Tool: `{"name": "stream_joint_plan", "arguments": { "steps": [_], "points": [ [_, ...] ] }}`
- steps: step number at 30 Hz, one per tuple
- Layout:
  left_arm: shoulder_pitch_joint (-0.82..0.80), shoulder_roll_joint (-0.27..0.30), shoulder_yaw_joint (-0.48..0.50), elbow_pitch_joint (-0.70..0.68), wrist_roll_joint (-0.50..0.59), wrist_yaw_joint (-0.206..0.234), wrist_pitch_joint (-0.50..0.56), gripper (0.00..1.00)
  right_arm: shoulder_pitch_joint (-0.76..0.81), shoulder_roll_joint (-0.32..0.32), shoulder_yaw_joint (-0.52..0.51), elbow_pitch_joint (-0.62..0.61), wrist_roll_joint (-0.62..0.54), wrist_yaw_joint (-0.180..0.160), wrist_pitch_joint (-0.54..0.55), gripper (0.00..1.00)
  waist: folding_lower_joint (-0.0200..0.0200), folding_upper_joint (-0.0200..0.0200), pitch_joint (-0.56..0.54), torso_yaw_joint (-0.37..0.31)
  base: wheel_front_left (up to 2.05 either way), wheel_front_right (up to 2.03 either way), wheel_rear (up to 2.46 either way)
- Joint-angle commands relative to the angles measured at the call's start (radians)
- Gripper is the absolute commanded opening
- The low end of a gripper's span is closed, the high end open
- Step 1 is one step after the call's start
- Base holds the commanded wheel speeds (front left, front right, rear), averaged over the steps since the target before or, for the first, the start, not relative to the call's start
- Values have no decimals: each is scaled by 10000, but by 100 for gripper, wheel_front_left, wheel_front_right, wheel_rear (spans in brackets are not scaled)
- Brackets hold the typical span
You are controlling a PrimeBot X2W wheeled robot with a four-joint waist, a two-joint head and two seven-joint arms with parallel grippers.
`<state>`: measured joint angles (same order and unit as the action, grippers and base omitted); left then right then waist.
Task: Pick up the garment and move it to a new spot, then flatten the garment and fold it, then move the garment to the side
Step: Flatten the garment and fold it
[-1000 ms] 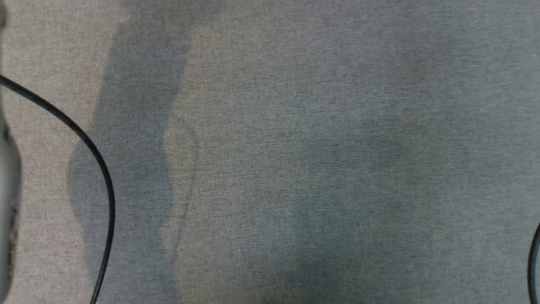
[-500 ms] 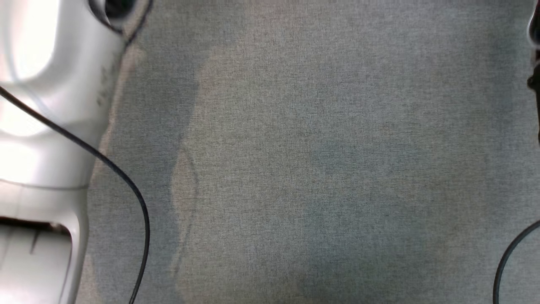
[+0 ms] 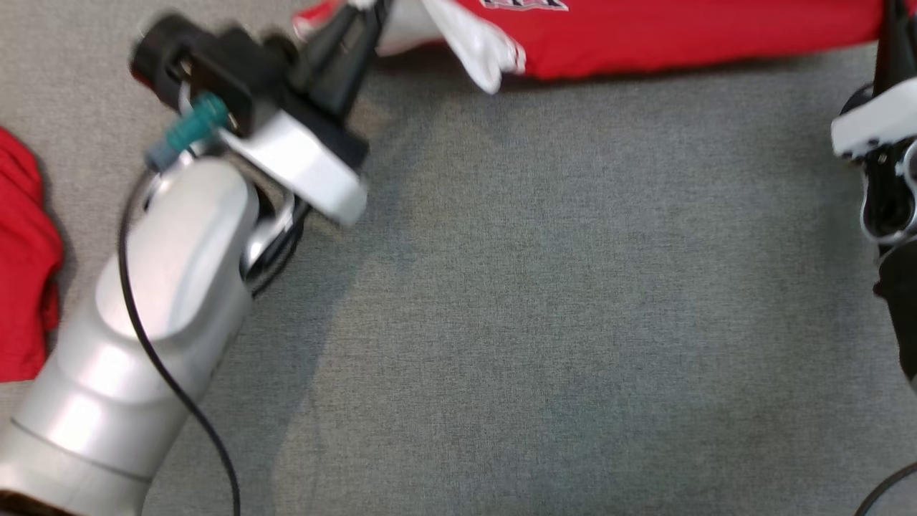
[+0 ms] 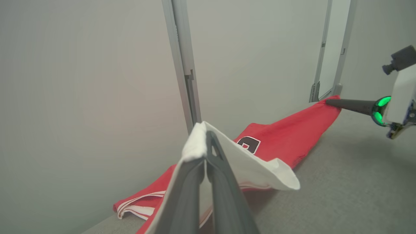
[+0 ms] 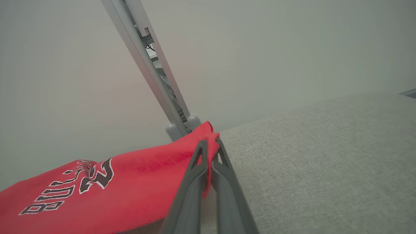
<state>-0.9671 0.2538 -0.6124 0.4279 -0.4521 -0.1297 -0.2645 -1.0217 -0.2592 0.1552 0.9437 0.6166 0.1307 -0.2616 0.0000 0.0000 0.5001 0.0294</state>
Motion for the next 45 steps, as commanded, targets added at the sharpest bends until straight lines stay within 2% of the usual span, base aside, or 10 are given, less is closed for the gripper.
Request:
{"name": "stream_joint_plan", "arguments": {
  "steps": [1,13,21,28,33,37,45],
  "points": [
    [300,187,-238,-61,168,-8,1,0,272,-75,114,20,54,1,-44,0,0,0,-317,49,0,0,0],
    [2247,1257,-2326,547,702,-8,2,0,1406,-324,1767,670,215,1,-13,0,0,0,-1450,40,0,0,0],
    [2586,1603,-3750,1432,324,-8,22,0,1671,-616,2979,1202,436,1,493,0,0,0,-2020,24,0,0,0],
    [2718,2029,-5068,1379,-1139,-9,1122,0,2146,-950,4003,1145,1106,0,1443,0,0,0,-2668,-101,0,0,0],
    [2821,2432,-5540,873,-2042,-9,1603,0,2398,-1181,4492,866,1695,0,2296,0,0,0,-2931,-173,0,0,0],
    [2923,3021,-5995,137,-2946,-10,2209,0,2633,-1531,4984,383,2238,0,2930,0,0,0,-3154,-258,0,0,0],
    [3321,4226,-6435,-1525,-4349,-10,3390,0,2850,-2051,5765,-252,3030,0,3354,0,0,0,-3541,-350,0,0,0]
  ]
}}
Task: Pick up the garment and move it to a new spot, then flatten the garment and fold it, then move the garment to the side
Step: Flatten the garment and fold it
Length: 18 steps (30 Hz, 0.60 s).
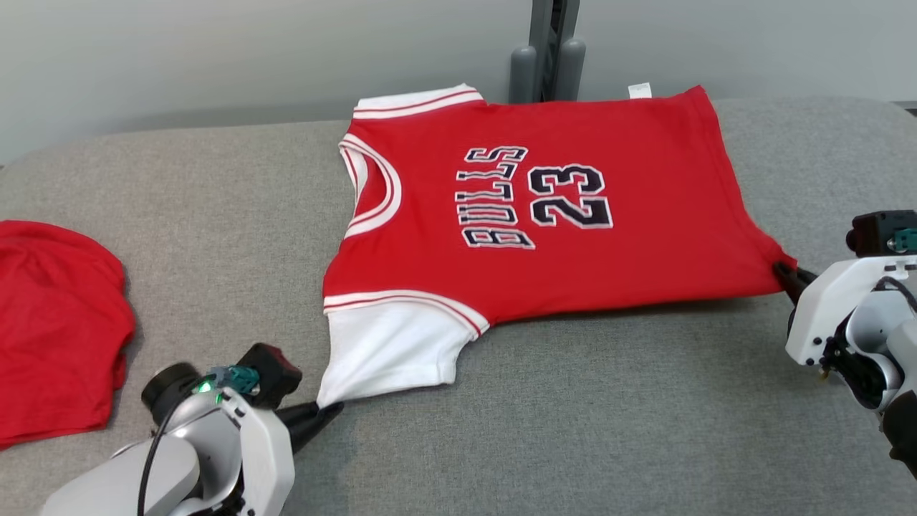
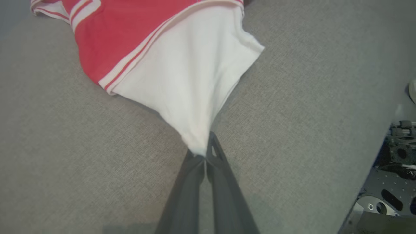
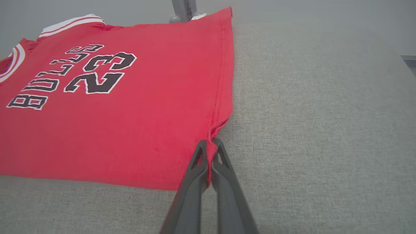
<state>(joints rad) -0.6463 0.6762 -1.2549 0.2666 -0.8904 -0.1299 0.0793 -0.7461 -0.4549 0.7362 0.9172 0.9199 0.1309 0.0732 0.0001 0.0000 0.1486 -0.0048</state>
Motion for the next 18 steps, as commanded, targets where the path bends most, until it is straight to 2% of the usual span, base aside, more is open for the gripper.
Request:
{"name": "stream_joint_plan", "arguments": {
  "steps": [1,7,10,18],
  "points": [
    [194,109,-22,-53,-185,-9,80,0,143,-135,57,-59,63,-2,65,0,-1,0,-101,-22,0,0,0],
    [677,620,-65,-1121,-950,-7,673,0,348,-381,801,-524,558,-1,449,0,-1,0,-455,-97,0,0,0],
    [854,784,-67,-1544,-1240,43,853,0,538,-559,1135,-738,935,-2,974,0,-1,0,-605,-113,0,0,0],
    [1264,1232,-80,-2553,-1902,200,1357,0,823,-1480,1838,-1724,1929,-2,2497,0,-1,0,-959,-213,0,0,0]
  ]
}}
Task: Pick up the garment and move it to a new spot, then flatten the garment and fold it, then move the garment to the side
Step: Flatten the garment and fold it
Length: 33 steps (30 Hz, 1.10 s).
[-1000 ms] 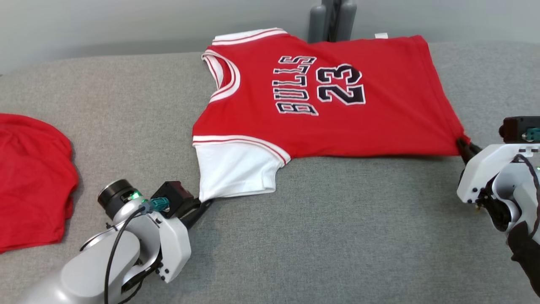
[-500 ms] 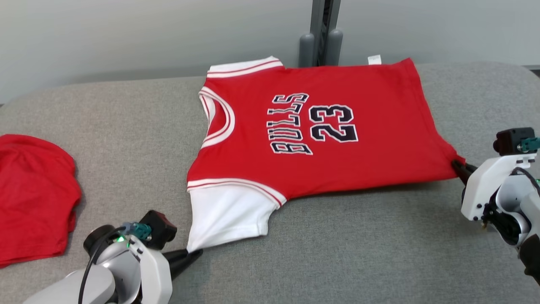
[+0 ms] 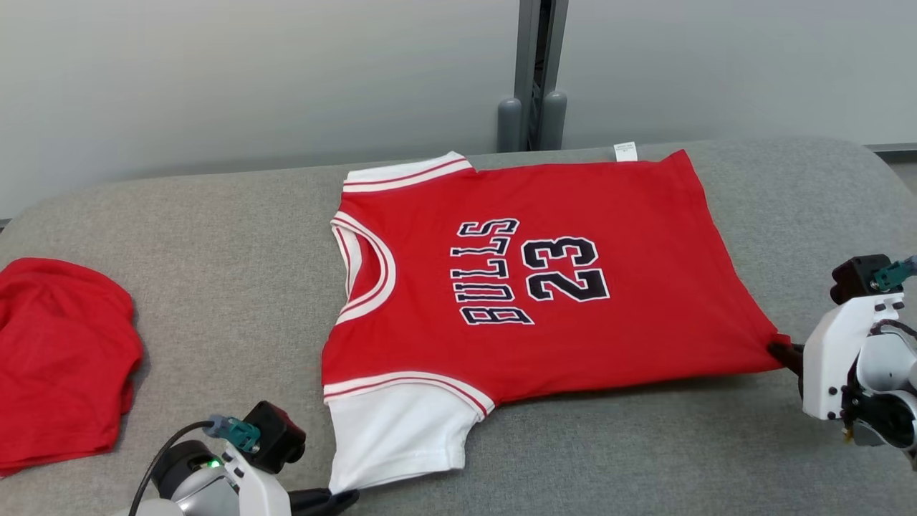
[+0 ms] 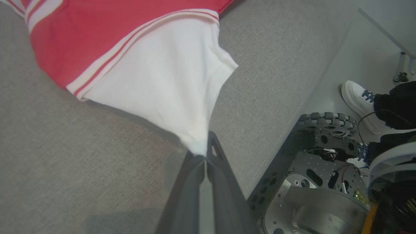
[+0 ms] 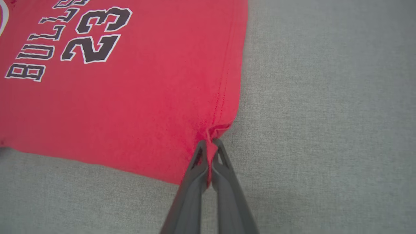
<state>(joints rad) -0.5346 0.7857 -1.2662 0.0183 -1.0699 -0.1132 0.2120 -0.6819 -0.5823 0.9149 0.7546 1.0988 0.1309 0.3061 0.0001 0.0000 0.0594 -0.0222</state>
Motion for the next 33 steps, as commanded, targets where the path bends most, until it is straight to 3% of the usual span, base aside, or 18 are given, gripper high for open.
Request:
{"name": "stream_joint_plan", "arguments": {
  "steps": [1,9,20,25,33],
  "points": [
    [212,205,25,-185,-198,57,90,0,222,-323,114,-227,283,-2,379,0,-1,0,-119,-61,0,0,0],
    [749,867,-16,-1108,-782,200,593,0,630,-1091,180,-1278,1345,-1,1812,0,-1,0,-391,-182,0,0,0],
    [1222,1366,-58,-2160,-1101,438,1236,0,1351,-1536,122,-2146,1810,-1,2486,0,-1,0,-561,-167,0,0,0],
    [1467,1433,-84,-2559,-1135,528,1553,0,1689,-1625,69,-2441,1839,-1,2644,0,-1,0,-549,-174,0,0,0],
    [1523,1243,313,-2735,-1647,664,1156,0,1755,-1611,-378,-2732,1774,-1,2389,0,-1,0,-350,-153,0,0,0]
  ]
}}
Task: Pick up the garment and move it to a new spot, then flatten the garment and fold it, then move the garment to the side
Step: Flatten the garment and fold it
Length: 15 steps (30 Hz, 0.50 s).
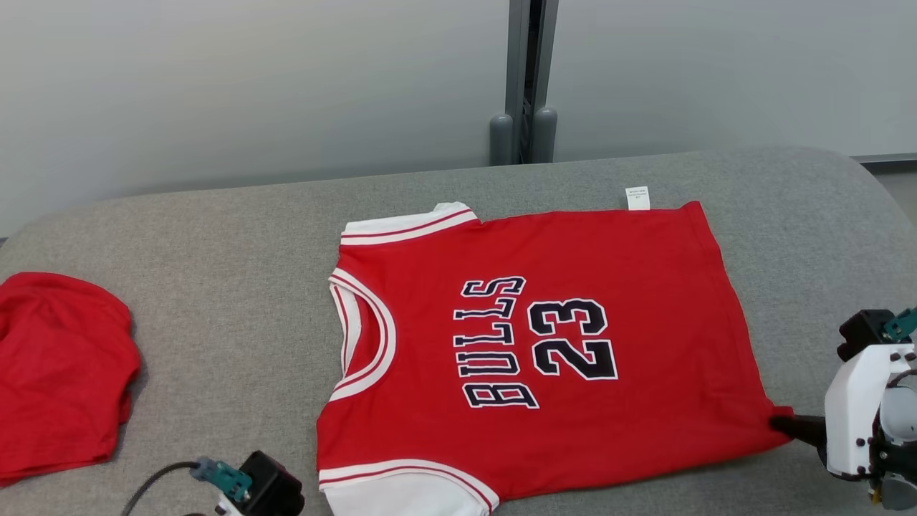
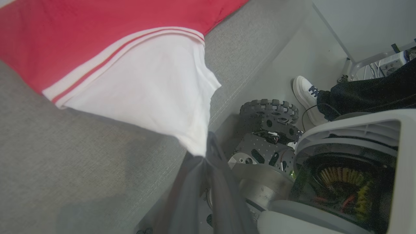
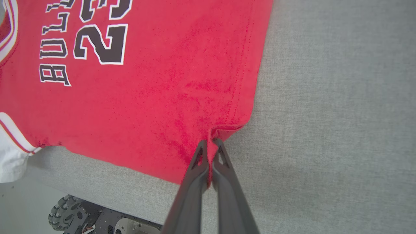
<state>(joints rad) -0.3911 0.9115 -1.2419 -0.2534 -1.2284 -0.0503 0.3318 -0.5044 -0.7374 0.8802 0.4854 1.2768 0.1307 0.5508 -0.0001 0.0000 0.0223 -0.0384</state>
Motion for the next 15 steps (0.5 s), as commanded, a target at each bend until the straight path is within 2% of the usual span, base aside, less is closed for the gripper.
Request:
{"name": "stream_joint_plan", "arguments": {
  "steps": [1,9,15],
  "points": [
    [99,-43,219,-25,-259,30,-183,0,-51,-22,-147,-87,22,1,-163,0,1,0,63,15,0,0,0],
    [-193,-156,1271,123,-1504,-278,-1086,0,-340,166,-801,-92,-20,1,-644,0,1,0,427,58,0,0,0],
    [-472,-599,2091,431,-2233,-409,-1874,0,-612,378,-1310,107,29,1,-1054,0,1,0,738,145,0,0,0]
  ]
}}
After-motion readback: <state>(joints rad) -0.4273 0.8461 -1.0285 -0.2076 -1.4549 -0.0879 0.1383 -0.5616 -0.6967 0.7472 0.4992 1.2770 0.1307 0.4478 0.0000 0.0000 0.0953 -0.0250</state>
